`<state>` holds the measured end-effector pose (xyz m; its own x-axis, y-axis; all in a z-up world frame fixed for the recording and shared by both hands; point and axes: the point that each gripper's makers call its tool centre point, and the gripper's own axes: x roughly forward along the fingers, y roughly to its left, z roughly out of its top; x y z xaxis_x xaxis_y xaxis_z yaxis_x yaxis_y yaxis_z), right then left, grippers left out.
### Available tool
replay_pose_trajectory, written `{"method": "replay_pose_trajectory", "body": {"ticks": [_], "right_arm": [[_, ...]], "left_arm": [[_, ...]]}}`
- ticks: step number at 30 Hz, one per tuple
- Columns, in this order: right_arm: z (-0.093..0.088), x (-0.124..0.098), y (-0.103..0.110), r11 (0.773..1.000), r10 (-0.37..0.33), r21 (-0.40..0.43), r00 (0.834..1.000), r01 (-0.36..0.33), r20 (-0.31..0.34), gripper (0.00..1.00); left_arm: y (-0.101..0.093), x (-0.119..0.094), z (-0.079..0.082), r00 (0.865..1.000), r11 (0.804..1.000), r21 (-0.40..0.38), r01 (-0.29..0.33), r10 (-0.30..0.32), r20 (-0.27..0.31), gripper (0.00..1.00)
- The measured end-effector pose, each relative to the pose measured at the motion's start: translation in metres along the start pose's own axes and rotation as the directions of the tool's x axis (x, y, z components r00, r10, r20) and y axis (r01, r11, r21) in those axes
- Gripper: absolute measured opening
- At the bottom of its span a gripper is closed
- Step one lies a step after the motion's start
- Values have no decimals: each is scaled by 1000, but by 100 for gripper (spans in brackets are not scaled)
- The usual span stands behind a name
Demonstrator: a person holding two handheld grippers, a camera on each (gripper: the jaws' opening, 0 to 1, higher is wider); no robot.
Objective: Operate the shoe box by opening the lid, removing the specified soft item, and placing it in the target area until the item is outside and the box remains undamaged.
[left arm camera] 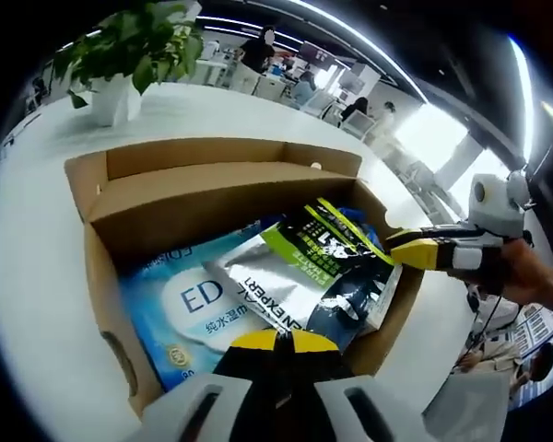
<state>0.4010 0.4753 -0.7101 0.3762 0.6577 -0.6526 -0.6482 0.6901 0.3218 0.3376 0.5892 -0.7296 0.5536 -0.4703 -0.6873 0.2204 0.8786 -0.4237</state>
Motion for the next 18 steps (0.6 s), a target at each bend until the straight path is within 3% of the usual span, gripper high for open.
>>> {"method": "replay_pose_trajectory", "body": {"ticks": [15,18], "right_arm": [[-11,6,0,998,-4,-64,996,-2,-84,9],[-9,6,-1,999,4,-44,997,-7,-80,8]], "left_arm": [[0,1,-1,1000,1000,22,-6,6,-7,2],[0,1,-1,1000,1000,20,-6,6,-8,2]]}}
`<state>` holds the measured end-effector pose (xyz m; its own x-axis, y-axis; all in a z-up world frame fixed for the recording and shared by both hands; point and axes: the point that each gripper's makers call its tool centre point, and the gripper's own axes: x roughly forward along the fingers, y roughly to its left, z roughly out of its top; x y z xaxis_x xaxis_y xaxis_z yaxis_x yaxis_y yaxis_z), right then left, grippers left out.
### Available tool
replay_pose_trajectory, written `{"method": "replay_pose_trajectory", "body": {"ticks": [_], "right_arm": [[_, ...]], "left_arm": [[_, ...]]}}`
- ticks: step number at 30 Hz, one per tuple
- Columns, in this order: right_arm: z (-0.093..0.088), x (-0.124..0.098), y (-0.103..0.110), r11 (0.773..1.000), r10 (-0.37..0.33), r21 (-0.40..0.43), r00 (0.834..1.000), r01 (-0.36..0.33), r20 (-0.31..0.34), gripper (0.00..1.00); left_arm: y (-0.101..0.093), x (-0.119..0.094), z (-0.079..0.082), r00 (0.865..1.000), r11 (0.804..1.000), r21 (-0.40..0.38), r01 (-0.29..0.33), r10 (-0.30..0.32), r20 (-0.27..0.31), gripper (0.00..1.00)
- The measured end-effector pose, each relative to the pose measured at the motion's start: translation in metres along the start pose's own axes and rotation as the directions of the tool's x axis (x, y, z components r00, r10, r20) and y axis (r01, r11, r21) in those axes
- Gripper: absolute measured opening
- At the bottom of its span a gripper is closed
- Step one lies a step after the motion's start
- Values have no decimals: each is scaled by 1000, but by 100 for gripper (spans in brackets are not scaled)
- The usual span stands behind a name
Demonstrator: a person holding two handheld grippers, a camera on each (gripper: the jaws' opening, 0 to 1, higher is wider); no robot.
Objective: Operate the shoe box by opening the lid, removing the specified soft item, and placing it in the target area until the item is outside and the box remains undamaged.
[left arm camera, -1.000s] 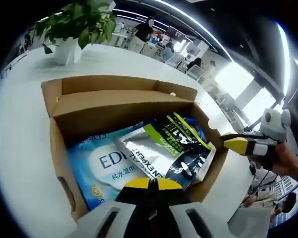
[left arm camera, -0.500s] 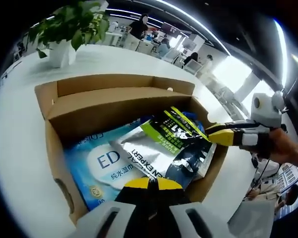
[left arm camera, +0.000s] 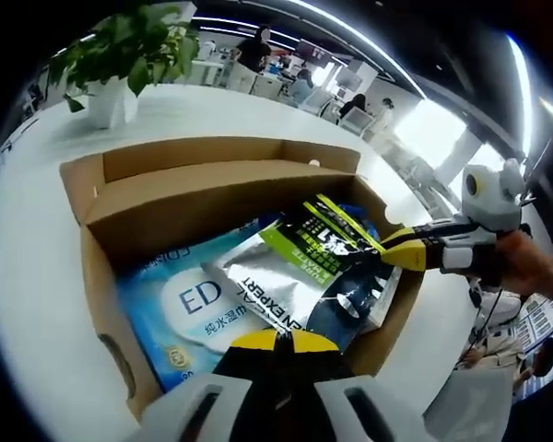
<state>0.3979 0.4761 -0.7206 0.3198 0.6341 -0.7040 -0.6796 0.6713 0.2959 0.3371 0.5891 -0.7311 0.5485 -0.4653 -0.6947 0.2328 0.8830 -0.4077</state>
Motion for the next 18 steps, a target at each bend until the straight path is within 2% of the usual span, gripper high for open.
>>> {"method": "replay_pose_trajectory", "body": {"ticks": [5,8,18], "right_arm": [[1,-1,0,1000,10,5,1000,-10,9,3],[9,-3,8,997,53,50,997,-56,56,0],[7,-9,8,999,41,28,998,-42,57,0]], "left_arm": [[1,0,0,1000,1000,-2,-4,4,1,2],[0,0,0,1000,1000,2,-5,5,1,2],[-5,-6,7,1000,1000,4,-9,9,21,1]]}}
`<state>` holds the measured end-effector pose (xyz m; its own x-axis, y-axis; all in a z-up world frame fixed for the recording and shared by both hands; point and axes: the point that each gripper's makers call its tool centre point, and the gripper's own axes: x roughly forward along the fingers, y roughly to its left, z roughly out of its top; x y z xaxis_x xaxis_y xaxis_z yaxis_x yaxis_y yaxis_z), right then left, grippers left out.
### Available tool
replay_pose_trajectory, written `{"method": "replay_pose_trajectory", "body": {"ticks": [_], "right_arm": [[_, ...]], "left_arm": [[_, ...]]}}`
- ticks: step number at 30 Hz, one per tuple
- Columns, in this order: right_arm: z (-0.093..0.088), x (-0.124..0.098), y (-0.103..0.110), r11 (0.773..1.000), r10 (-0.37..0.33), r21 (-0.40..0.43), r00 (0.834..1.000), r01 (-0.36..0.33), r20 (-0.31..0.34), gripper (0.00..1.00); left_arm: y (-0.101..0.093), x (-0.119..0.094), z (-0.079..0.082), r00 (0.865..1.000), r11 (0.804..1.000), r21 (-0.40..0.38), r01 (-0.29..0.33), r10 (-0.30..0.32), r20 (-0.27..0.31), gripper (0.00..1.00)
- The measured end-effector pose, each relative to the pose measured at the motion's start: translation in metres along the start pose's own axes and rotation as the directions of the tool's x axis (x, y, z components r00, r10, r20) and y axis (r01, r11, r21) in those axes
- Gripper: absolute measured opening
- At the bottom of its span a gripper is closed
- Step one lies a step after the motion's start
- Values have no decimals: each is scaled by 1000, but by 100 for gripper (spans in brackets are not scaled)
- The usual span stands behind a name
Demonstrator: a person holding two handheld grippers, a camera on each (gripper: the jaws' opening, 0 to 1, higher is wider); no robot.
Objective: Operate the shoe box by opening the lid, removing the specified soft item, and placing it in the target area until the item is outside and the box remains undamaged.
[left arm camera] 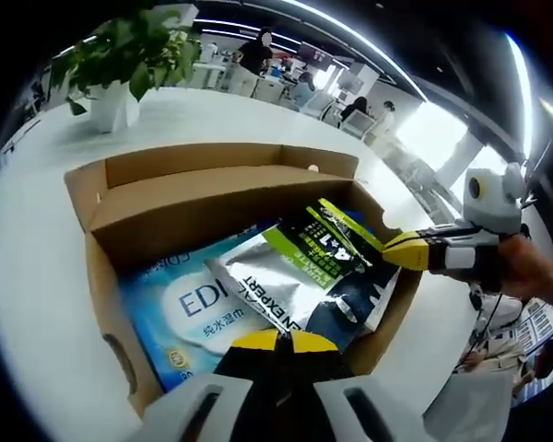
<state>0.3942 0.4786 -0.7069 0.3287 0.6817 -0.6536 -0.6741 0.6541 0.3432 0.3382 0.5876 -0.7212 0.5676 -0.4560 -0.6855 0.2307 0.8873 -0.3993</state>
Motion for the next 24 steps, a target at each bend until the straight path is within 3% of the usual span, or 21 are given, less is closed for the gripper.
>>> {"method": "replay_pose_trajectory", "body": {"ticks": [10,24], "right_arm": [[6,-23,-1,1000,-8,3,999,7,52,0],[4,-78,-25,995,-73,75,986,62,149,0]], "left_arm": [[-19,-5,14,1000,999,40,8,-9,26,1],[-68,7,34,996,989,129,79,-83,30,1]]}}
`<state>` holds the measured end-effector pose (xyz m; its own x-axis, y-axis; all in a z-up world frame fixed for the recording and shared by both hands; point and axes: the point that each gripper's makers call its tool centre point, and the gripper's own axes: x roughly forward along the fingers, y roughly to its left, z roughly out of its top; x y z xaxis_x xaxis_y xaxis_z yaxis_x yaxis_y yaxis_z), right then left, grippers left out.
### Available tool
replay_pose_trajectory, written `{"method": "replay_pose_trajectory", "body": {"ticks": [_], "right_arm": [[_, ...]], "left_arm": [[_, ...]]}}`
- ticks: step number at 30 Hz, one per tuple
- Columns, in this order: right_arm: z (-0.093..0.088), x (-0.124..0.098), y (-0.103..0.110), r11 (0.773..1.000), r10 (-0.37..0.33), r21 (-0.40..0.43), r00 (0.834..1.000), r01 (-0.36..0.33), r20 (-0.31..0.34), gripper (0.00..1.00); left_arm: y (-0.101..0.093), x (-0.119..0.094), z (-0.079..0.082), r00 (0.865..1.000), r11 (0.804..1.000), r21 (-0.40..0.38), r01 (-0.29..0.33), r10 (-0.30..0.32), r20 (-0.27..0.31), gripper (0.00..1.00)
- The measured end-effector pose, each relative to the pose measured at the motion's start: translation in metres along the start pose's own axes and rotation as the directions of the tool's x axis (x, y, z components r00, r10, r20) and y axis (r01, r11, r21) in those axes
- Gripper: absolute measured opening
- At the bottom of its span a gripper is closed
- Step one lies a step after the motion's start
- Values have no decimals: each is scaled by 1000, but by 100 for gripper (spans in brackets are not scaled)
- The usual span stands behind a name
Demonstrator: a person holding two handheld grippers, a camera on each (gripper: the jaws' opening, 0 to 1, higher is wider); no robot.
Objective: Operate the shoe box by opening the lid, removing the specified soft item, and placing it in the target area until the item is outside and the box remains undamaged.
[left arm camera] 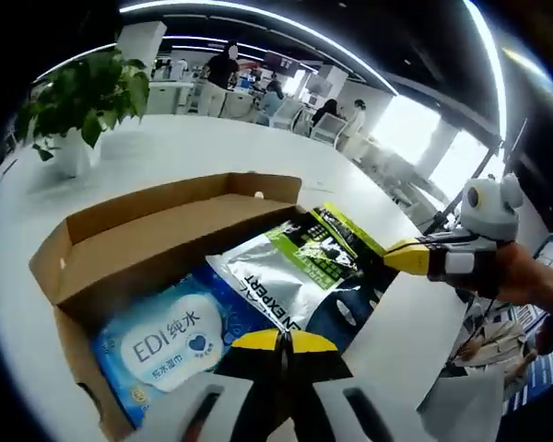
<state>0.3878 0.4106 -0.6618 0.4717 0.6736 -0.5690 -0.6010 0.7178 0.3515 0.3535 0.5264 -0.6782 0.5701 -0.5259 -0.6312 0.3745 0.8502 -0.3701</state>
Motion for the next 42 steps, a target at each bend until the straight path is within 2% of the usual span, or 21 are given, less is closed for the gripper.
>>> {"method": "replay_pose_trajectory", "body": {"ticks": [6,13,21,27,32,42], "right_arm": [[-6,-29,-23,998,-54,35,998,53,33,0],[-21,-63,-49,990,-116,86,992,111,57,0],[-46,-105,-82,970,-194,164,978,180,73,0],[-62,-128,-99,956,-234,200,970,216,71,0],[-71,-140,-109,947,-254,220,965,233,71,0],[-80,-145,-127,940,-263,244,963,240,66,0]], "left_arm": [[-28,15,11,999,997,63,41,-39,-18,1],[-69,41,18,993,985,134,108,-101,-59,1],[-111,69,17,981,966,187,180,-162,-106,1],[-140,87,13,970,949,218,227,-199,-142,1],[-155,97,10,963,940,234,250,-215,-162,1],[-163,111,7,959,936,240,258,-218,-181,1]]}}
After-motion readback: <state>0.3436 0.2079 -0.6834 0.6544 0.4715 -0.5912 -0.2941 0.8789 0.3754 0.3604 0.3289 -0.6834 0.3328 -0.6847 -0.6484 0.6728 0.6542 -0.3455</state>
